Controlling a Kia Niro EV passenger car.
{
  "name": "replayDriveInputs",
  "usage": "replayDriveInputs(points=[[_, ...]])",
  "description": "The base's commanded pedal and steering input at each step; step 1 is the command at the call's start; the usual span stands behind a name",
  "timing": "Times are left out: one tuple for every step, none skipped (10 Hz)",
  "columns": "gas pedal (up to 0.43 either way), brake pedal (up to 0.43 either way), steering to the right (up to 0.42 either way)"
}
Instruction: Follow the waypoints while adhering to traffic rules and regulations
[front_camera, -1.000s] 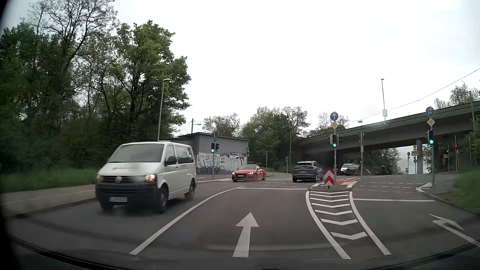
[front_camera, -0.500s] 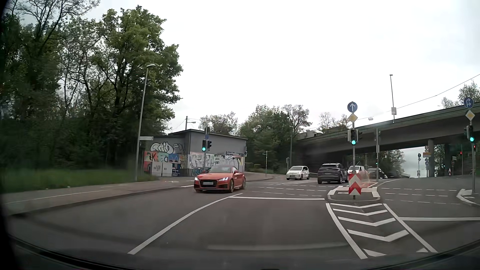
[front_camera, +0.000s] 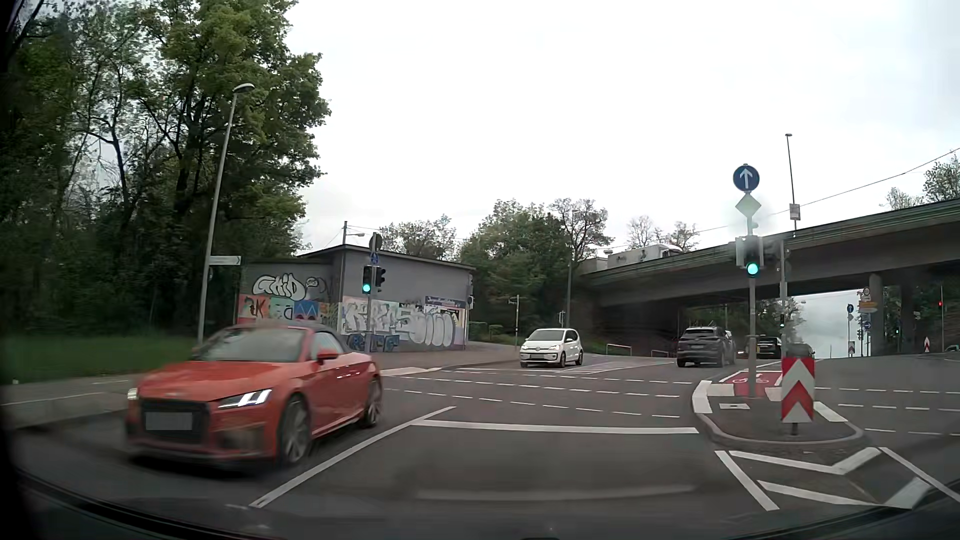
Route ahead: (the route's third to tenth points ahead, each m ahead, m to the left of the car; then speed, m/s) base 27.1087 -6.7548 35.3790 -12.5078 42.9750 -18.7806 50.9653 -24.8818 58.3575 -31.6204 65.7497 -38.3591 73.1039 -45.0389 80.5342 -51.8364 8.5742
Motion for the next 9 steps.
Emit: replayDriveInputs(points=[[0.15,0.0,0.066],[0.15,0.0,0.076],[0.15,0.0,0.086],[0.15,0.0,0.091],[0.15,0.0,0.098],[0.15,0.0,0.104],[0.15,0.0,0.109],[0.15,0.0,0.12],[0.15,0.0,0.131]])
